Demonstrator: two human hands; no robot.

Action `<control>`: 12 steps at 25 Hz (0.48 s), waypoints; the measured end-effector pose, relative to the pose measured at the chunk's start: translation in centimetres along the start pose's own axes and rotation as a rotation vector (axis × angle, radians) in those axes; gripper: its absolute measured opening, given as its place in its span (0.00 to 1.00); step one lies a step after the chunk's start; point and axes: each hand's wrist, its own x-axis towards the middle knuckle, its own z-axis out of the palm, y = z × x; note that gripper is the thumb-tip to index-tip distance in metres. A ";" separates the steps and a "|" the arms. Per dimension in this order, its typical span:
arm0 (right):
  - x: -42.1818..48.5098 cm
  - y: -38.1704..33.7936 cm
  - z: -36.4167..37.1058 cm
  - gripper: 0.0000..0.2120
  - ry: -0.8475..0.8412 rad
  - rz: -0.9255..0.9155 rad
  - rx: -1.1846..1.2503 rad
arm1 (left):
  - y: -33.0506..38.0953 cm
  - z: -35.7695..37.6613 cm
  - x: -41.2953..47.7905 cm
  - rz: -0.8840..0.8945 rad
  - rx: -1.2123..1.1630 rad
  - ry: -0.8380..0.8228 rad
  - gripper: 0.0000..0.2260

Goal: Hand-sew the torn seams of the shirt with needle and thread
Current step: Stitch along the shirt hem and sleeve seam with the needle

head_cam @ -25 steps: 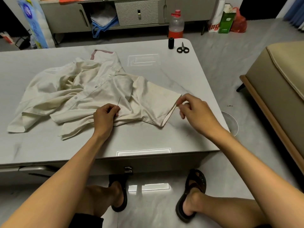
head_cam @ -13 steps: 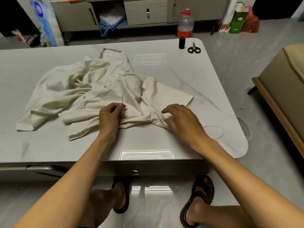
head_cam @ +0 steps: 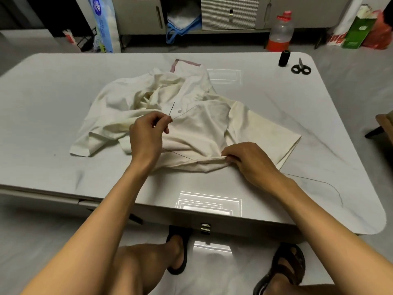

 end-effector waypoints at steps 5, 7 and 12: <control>-0.7 -0.1 -0.4 0.06 -0.012 -0.019 0.024 | -0.5 -3.6 1.0 0.026 0.256 0.195 0.09; -0.6 0.0 -0.4 0.06 -0.016 -0.013 0.024 | -0.7 -4.4 1.5 0.011 0.337 0.229 0.10; -0.3 -0.6 -0.7 0.07 -0.046 0.029 0.029 | 0.0 -3.1 2.1 -0.027 0.232 0.165 0.09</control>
